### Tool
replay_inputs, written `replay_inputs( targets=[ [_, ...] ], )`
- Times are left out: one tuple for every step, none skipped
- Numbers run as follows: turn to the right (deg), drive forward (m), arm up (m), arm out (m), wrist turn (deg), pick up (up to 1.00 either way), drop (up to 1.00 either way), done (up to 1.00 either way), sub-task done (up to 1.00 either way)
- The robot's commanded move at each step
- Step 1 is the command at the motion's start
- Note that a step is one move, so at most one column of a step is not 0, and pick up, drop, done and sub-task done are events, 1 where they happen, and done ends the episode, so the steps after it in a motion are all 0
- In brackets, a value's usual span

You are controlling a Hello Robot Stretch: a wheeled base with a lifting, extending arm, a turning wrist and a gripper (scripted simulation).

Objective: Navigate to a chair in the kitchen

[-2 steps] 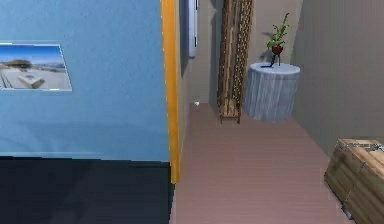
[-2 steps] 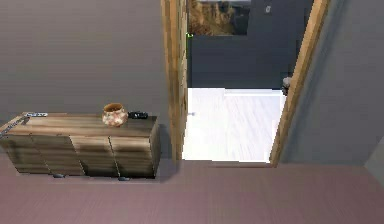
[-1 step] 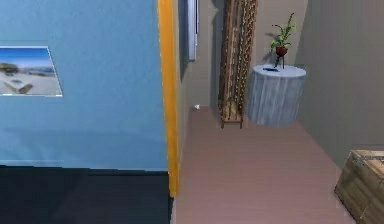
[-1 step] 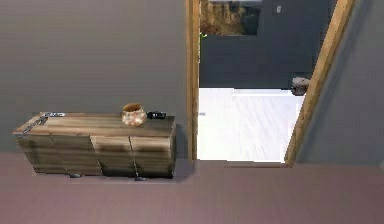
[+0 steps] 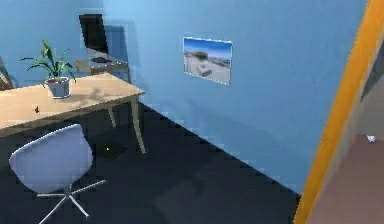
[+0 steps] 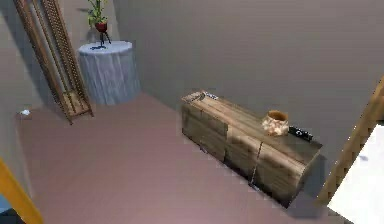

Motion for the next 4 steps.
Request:
replay_inputs(
  targets=[
    [-39.0, 0.0, 0.0, 0.0, 0.0, 0.0, 0.0, 0.0, 0.0],
    [0.0, 0.35, 0.0, 0.0, 0.0, 0.0, 0.0, 0.0, 0.0],
    [-45.0, 0.0, 0.0, 0.0, 0.0, 0.0, 0.0, 0.0, 0.0],
    [0.0, 0.6, 0.0, 0.0, 0.0, 0.0, 0.0, 0.0, 0.0]
  ],
)
